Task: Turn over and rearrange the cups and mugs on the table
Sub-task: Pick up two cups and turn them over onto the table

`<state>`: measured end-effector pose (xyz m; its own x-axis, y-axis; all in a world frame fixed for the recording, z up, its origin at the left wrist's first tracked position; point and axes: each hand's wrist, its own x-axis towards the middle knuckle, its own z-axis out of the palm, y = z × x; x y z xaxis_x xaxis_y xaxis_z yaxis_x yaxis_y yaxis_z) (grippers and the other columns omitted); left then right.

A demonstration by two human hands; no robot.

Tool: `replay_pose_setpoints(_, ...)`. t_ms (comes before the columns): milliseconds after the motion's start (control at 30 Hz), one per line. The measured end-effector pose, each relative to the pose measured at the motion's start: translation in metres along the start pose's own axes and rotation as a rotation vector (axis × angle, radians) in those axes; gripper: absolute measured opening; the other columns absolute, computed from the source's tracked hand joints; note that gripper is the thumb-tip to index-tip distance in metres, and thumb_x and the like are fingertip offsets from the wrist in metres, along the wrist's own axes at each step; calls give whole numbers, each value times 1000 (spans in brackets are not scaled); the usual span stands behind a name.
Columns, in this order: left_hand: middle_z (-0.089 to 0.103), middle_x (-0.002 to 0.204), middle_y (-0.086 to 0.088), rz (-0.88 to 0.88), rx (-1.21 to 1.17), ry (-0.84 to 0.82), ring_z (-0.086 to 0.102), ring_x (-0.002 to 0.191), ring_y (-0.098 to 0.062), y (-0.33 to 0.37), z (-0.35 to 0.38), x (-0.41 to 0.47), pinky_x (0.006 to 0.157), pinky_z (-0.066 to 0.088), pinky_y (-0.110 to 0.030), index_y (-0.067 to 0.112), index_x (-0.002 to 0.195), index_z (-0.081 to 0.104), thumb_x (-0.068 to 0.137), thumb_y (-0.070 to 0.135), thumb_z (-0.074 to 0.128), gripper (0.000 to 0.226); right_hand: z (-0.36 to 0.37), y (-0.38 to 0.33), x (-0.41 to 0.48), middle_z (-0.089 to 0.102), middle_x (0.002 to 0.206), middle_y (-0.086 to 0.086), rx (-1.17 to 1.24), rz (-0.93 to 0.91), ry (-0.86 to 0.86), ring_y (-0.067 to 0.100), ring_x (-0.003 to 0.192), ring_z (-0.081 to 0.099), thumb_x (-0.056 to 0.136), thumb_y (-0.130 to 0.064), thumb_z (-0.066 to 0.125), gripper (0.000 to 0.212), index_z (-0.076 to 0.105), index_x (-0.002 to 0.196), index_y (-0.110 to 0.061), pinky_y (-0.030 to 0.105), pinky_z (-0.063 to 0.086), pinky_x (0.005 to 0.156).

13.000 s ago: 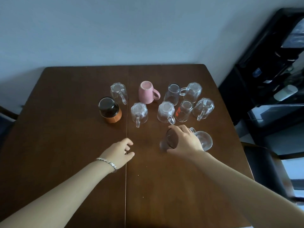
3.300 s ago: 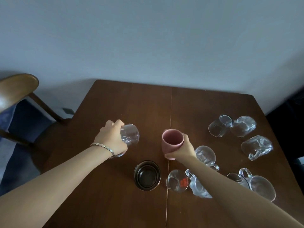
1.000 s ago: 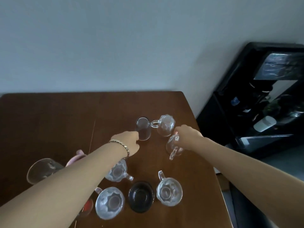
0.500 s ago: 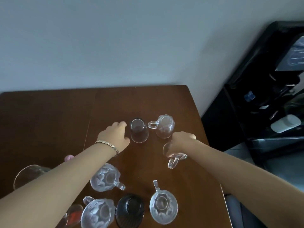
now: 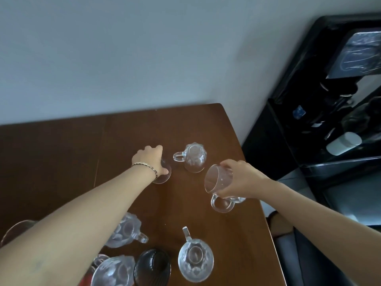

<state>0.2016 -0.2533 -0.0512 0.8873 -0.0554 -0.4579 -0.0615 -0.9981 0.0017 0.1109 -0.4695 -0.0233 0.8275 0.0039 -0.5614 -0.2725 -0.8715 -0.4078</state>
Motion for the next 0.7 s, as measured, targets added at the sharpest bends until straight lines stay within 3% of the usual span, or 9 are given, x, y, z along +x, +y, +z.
replay_pose_setpoints(100, 59, 112, -10, -37, -208, 87, 60, 100, -34, -21, -19, -20, 79, 49, -37, 15, 113, 46, 71, 42, 72, 57, 3, -2, -2, 58, 121, -4, 22, -21, -14, 15, 103, 59, 65, -41, 77, 87, 35, 139, -25, 30, 54, 88)
replay_pose_setpoints(200, 58, 94, -4, -121, -395, 131, 57, 82, -27, -41, -47, -39, 68, 41, -30, 13, 102, 46, 66, 43, 74, 55, 4, -10, -5, 59, 120, -4, 20, -38, -18, 15, 101, 60, 64, -40, 78, 91, 32, 141, -25, 30, 55, 87)
replay_pose_setpoints(367, 55, 81, -1, -187, -658, 107, 54, 74, -21, -58, -62, -67, 56, 36, -29, 14, 101, 52, 64, 42, 75, 52, 5, -26, -8, 58, 120, -3, 34, -83, 27, 15, 102, 61, 63, -39, 80, 90, 34, 139, -22, 33, 56, 87)
replay_pose_setpoints(533, 56, 87, -9, -247, -1076, -97, 51, 77, -24, -53, -43, -88, 68, 42, -35, 12, 95, 65, 46, 38, 77, 57, 10, -35, -13, 57, 116, 0, 77, -110, 54, 17, 98, 62, 62, -33, 82, 87, 36, 135, -21, 35, 59, 83)
replay_pose_setpoints(600, 62, 93, -9, -250, -1099, -154, 59, 79, -27, -49, -35, -92, 73, 51, -38, 13, 108, 64, 48, 35, 78, 65, 15, -36, -16, 54, 120, 1, 63, -111, 69, 18, 101, 59, 61, -33, 82, 94, 32, 139, -22, 35, 58, 84)
replay_pose_setpoints(700, 60, 114, -11, -240, -1085, -252, 63, 98, -27, -43, -23, -94, 83, 54, -39, 16, 129, 50, 61, 30, 78, 75, 21, -34, -20, 48, 125, 1, 77, -104, 97, 18, 106, 56, 59, -34, 82, 102, 25, 143, -24, 35, 55, 89)
